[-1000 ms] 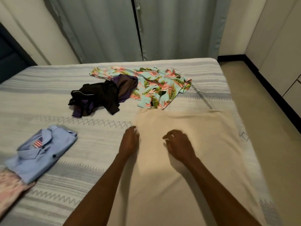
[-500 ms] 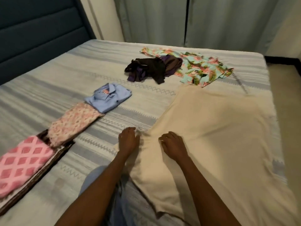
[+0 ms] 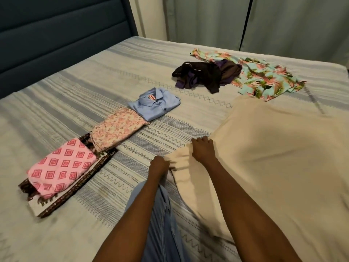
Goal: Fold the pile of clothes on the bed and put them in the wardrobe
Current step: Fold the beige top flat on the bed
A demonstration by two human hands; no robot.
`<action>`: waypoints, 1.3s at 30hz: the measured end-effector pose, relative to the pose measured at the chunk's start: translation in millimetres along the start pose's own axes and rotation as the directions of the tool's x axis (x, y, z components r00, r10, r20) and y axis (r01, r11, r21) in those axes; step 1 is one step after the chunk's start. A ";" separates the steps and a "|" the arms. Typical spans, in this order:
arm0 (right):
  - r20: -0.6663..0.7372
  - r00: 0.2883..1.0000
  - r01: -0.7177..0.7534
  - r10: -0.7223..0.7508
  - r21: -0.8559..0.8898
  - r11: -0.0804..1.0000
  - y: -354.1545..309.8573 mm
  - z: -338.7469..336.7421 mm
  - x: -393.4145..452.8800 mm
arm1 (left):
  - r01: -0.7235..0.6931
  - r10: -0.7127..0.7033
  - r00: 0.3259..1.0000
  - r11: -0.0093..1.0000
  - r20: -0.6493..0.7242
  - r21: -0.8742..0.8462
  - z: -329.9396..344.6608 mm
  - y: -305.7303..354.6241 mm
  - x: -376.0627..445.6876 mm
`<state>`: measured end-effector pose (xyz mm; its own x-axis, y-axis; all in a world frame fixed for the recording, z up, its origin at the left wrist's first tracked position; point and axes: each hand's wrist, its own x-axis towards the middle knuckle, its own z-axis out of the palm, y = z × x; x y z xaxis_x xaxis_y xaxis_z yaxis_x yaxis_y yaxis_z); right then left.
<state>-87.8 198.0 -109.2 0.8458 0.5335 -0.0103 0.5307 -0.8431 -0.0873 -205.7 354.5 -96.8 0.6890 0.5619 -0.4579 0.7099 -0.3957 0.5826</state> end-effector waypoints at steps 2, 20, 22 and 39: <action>-0.058 0.998 -0.011 0.014 0.040 0.999 2.3 -6.1 6.9 | -0.041 0.020 0.995 0.975 -0.100 -0.218 0.2 7.8 -11.1; 0.086 0.946 -0.222 0.312 0.873 0.435 140.0 -62.7 -135.9 | -0.285 0.577 0.786 0.657 0.222 -0.698 113.7 42.1 -155.0; 0.108 0.941 -0.255 0.322 0.849 0.463 156.0 -60.8 -153.7 | -0.312 0.599 0.758 0.681 0.258 -0.663 132.3 46.0 -170.9; 0.029 0.924 -0.339 0.381 0.526 0.780 178.1 -41.0 -176.9 | 0.251 0.270 0.862 0.507 0.429 -0.825 166.6 52.5 -195.5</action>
<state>-140.7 -49.4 -82.1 0.9822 0.1733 -0.0721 0.0985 -0.8027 -0.5882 -278.7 102.8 -88.5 0.8484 0.0663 -0.5251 0.4122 0.5396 0.7341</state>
